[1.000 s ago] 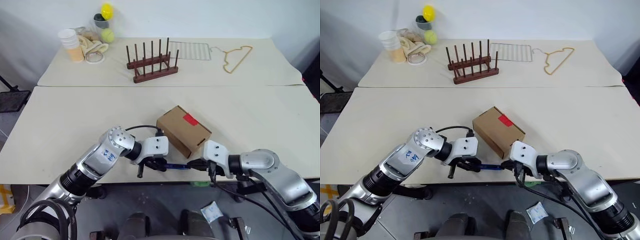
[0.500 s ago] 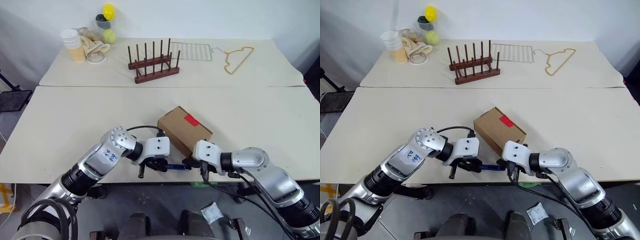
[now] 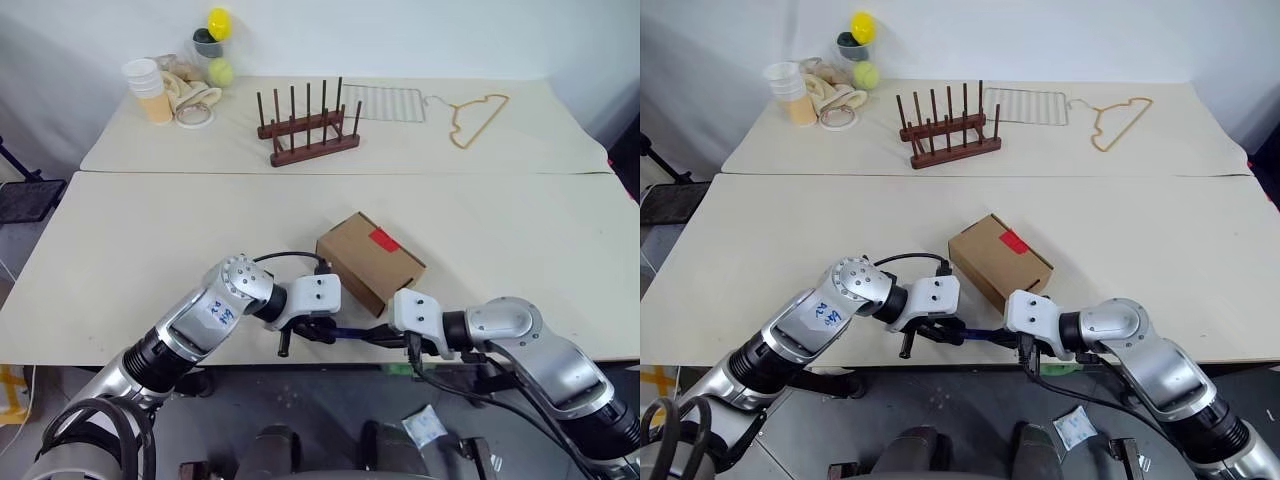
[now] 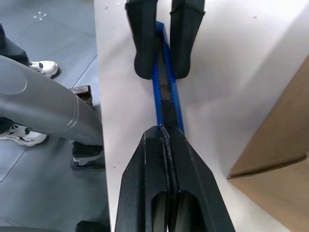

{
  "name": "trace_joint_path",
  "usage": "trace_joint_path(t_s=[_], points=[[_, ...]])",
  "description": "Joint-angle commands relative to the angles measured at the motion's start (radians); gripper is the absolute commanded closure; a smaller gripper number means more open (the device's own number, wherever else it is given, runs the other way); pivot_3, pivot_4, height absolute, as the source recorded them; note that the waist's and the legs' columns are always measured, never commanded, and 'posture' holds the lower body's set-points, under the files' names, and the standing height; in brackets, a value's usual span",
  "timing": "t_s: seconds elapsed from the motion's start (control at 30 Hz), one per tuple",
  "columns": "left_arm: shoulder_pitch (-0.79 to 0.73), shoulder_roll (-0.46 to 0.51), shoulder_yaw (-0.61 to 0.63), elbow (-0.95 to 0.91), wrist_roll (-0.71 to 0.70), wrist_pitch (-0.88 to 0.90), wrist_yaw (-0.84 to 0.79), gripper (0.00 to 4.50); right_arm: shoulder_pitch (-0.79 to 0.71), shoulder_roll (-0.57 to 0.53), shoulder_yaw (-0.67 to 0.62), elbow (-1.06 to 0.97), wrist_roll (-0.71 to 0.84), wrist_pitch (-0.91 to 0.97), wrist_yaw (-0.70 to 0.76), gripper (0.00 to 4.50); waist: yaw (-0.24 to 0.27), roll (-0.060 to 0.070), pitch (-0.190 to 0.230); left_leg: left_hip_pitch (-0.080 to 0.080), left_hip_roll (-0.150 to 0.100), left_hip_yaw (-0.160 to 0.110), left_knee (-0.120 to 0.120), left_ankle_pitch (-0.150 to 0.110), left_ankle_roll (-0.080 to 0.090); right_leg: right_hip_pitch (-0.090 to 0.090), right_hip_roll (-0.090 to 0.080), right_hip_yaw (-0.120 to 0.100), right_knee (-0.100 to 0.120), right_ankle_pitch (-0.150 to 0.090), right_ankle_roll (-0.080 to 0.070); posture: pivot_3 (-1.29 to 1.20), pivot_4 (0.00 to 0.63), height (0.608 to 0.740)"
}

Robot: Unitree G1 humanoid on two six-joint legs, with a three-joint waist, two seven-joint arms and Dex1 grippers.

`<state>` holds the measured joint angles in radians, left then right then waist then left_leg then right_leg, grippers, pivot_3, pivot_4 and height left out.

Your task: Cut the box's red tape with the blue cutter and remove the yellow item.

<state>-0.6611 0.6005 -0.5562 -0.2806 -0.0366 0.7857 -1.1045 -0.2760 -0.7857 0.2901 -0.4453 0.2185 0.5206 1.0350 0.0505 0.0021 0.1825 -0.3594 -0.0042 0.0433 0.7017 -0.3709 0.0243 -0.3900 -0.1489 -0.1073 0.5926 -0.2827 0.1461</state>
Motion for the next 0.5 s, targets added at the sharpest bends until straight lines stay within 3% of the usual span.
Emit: trace_joint_path(t_s=[0.03,0.5], points=[[0.025,0.004,-0.051,0.001,0.008,0.015,-0.003,4.03,0.011,-0.016,0.005,-0.002,-0.008,0.002,0.008,4.48,0.000,0.000,0.000,0.000,0.000,0.000,0.000,0.000,0.000,0.000,0.000,0.000,0.000,0.000,0.000,0.00,0.150,0.740],[0.029,0.014,-0.053,-0.009,0.005,0.015,-0.006,4.03,-0.008,-0.038,-0.104,-0.021,0.113,0.072,0.042,4.48,-0.002,0.000,0.000,0.000,0.000,0.000,0.000,0.000,0.000,0.000,0.000,0.000,0.000,0.000,0.000,0.00,0.150,0.740]])
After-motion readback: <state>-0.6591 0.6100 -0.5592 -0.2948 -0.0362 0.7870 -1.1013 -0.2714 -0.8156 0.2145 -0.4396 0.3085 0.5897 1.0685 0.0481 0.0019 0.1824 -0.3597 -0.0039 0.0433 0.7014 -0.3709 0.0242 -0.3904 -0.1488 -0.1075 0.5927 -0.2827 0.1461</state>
